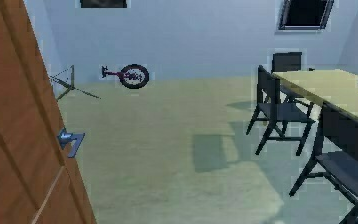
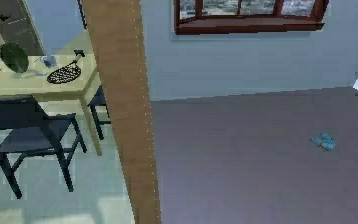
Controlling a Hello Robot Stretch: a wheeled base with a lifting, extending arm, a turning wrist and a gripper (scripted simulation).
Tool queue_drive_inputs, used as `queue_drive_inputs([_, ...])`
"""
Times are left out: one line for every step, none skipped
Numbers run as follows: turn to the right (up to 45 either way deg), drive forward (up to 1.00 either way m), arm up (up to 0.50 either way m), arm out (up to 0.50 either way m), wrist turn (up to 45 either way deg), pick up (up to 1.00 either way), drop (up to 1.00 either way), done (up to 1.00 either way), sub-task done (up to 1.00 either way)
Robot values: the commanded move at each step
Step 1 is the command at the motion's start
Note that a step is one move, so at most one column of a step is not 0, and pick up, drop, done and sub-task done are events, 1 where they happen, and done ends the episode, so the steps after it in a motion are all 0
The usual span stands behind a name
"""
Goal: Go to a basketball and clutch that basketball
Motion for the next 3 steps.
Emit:
queue_drive_inputs([12.0, 0.0, 0.0, 0.0, 0.0, 0.0, 0.0, 0.0, 0.0])
queue_drive_inputs([0.0, 1.0, 0.0, 0.0, 0.0, 0.0, 0.0, 0.0, 0.0])
queue_drive_inputs([0.0, 1.0, 0.0, 0.0, 0.0, 0.0, 0.0, 0.0, 0.0])
